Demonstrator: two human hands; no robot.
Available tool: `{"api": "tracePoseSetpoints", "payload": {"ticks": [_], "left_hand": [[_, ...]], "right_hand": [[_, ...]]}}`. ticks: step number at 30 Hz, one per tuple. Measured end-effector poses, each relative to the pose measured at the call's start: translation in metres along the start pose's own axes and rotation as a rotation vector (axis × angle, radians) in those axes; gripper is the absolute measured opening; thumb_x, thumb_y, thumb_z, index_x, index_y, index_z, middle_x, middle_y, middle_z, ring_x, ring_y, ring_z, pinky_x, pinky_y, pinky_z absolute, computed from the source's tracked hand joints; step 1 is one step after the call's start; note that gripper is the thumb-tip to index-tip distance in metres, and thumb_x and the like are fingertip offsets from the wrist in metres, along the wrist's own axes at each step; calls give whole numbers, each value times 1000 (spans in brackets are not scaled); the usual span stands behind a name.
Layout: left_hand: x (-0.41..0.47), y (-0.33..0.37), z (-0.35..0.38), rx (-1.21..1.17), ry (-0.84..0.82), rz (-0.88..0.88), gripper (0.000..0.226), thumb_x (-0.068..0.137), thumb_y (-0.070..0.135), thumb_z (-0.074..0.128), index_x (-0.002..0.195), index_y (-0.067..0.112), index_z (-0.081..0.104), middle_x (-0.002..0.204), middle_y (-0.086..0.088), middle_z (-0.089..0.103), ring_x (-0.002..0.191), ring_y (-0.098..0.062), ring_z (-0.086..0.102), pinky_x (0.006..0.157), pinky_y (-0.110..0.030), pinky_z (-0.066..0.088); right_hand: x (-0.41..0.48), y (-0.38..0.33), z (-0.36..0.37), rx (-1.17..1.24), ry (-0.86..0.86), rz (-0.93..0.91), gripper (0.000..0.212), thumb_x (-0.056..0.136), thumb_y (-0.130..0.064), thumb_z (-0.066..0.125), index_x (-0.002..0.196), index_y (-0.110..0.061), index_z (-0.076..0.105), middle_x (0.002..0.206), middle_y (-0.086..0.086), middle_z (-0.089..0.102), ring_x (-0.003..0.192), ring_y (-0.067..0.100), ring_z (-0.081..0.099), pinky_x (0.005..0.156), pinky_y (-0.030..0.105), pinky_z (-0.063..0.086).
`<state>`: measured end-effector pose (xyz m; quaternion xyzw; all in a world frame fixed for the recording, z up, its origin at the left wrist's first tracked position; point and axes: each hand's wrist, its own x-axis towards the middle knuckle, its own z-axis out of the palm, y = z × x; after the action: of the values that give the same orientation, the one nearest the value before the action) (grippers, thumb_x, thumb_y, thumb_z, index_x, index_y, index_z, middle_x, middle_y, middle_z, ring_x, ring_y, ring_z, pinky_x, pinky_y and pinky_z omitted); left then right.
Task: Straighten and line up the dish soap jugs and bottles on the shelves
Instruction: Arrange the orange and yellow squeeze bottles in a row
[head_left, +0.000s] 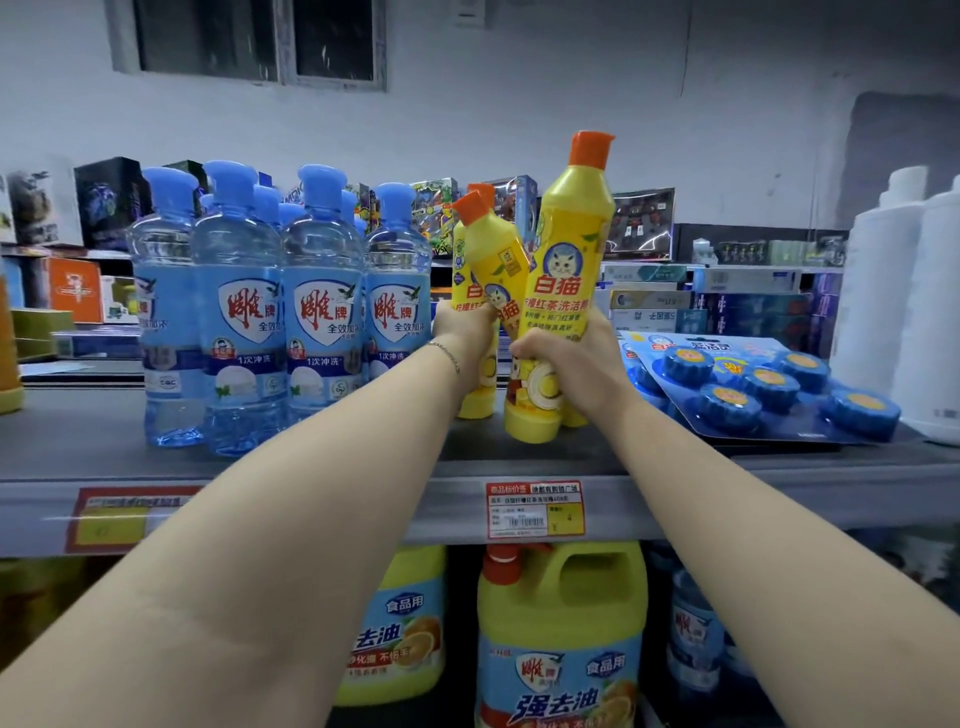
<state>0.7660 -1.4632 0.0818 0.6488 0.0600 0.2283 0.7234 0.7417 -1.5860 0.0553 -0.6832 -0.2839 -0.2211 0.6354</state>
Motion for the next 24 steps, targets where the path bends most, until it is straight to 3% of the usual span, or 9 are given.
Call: {"api": "tracePoseSetpoints", "payload": {"ticks": [7,10,15,17,21,24], "left_hand": [[6,-5,13,-9,-56,-19,40,87,37,65,119,16,55,113,-7,66,105,-30,63,93,-50,50],[3,-4,16,-8,-60,-33,39,93,37,58,125,16,50,117,-6,62,107,-28,59,93,-47,46],[0,-2,19,32,-139,25,50,98,29,52,141,22,26,116,-4,52,99,-22,51,80,-40,39],[-2,-2,20,95,-179,58,52,98,32,52,141,23,23,115,-3,51,99,-22,51,81,-41,42],[-2,-5,21,174,-171,107,56,98,37,50,142,21,19,117,-2,49,105,-23,51,97,-44,46],[-4,-4,21,247,-167,140,57,99,35,50,143,19,19,126,-5,50,104,-21,49,91,-37,42]], "right_hand": [[1,-1,-7,45,9,21,29,70,0,71,96,-12,65,83,-1,70,78,13,68,65,24,53],[1,1,-10,44,18,23,34,61,-8,71,95,-11,66,87,4,71,84,20,69,72,31,57],[-2,3,-13,31,62,6,31,64,1,71,91,-13,66,86,5,71,84,23,68,75,36,57],[-2,3,-15,18,82,1,30,65,5,70,90,-13,65,83,2,70,82,20,68,72,34,56],[-3,3,-17,-13,123,-8,29,64,3,71,85,-15,63,80,2,67,80,21,67,73,36,56],[-4,3,-18,-13,136,-13,28,62,1,71,86,-12,62,80,4,66,79,22,66,72,36,57]]}}
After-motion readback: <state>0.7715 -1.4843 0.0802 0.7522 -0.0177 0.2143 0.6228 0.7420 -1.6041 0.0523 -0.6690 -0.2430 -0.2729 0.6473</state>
